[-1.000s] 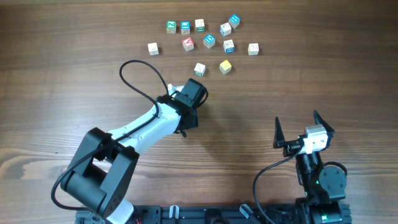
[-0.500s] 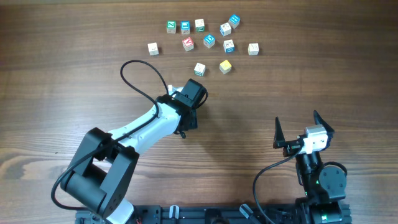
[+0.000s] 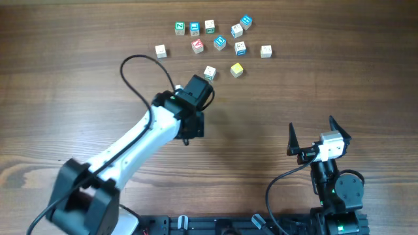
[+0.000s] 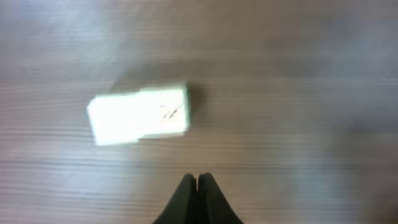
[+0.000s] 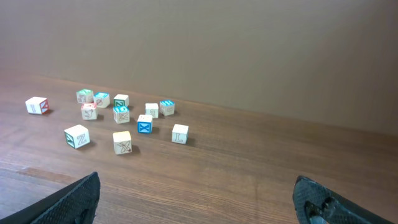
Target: Form a horizontal line
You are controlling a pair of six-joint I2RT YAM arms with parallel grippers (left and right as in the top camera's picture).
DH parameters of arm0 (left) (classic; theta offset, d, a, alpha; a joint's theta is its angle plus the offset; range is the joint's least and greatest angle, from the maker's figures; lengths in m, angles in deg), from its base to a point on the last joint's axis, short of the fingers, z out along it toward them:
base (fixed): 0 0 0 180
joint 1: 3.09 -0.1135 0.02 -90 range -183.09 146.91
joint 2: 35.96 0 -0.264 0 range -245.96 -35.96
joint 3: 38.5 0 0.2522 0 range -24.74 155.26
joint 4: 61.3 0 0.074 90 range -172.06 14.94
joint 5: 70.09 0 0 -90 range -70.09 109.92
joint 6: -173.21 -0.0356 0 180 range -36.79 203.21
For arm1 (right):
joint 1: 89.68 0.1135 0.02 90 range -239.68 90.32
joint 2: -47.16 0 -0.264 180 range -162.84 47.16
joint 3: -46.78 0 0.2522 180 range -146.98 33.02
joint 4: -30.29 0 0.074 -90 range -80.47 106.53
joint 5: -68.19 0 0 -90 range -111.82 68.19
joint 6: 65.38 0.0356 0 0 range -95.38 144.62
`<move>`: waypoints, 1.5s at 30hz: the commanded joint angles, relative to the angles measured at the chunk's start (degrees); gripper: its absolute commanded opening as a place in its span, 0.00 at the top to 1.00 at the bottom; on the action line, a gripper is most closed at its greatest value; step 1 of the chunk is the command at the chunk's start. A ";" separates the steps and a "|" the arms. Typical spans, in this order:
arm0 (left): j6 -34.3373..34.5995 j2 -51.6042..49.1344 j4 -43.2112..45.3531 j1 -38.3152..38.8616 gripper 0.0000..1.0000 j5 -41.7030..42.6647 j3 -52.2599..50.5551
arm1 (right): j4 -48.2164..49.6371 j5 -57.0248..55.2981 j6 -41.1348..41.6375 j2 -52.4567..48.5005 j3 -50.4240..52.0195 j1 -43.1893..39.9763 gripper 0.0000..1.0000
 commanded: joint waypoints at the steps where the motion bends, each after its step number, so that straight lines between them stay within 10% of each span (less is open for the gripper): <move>1: -0.70 1.42 -6.62 -2.08 0.96 0.28 0.00 | 0.11 0.72 -0.31 0.00 0.04 -0.22 0.00; 45: -0.79 1.29 14.16 -2.67 0.96 -8.63 -16.11 | 0.11 0.72 -0.33 0.00 0.04 -0.22 0.00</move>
